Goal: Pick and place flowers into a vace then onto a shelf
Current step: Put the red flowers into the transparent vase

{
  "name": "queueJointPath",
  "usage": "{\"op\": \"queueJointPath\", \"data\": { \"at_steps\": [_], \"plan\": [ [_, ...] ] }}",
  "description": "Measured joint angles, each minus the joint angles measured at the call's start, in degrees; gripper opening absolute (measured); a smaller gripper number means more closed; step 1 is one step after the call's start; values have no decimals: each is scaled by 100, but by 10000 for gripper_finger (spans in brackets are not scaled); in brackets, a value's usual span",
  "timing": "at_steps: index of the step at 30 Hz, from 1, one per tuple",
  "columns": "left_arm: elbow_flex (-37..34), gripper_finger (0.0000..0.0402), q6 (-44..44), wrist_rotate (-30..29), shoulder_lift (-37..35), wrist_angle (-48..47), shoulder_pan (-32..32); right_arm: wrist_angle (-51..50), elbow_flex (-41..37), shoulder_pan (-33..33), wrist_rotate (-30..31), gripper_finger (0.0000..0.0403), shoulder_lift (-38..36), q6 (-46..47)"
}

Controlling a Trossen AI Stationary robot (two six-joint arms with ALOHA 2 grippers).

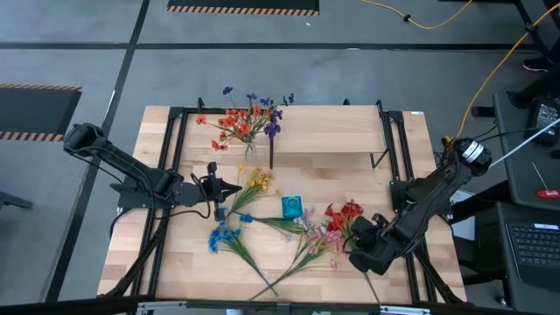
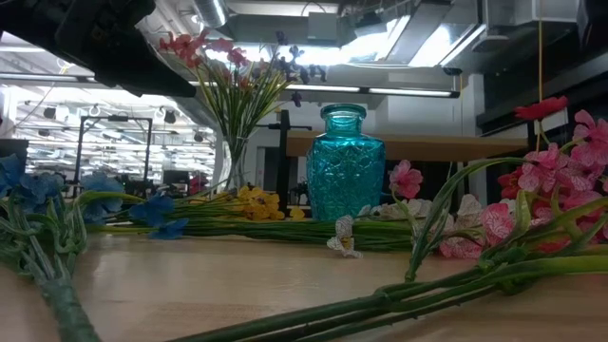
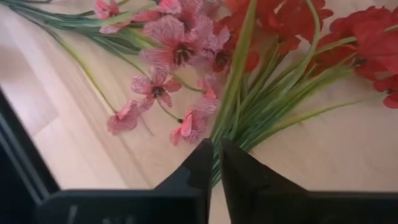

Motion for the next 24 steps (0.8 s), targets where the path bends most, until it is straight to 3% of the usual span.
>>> {"op": "queueJointPath", "data": {
  "at_steps": [14,24],
  "plan": [
    [0,4,-8,13,0,-2,0,-6,0,-2,50,176,292,-2],
    [0,4,-9,20,0,-2,1,106,0,-2,51,192,294,0]
  ]
}}
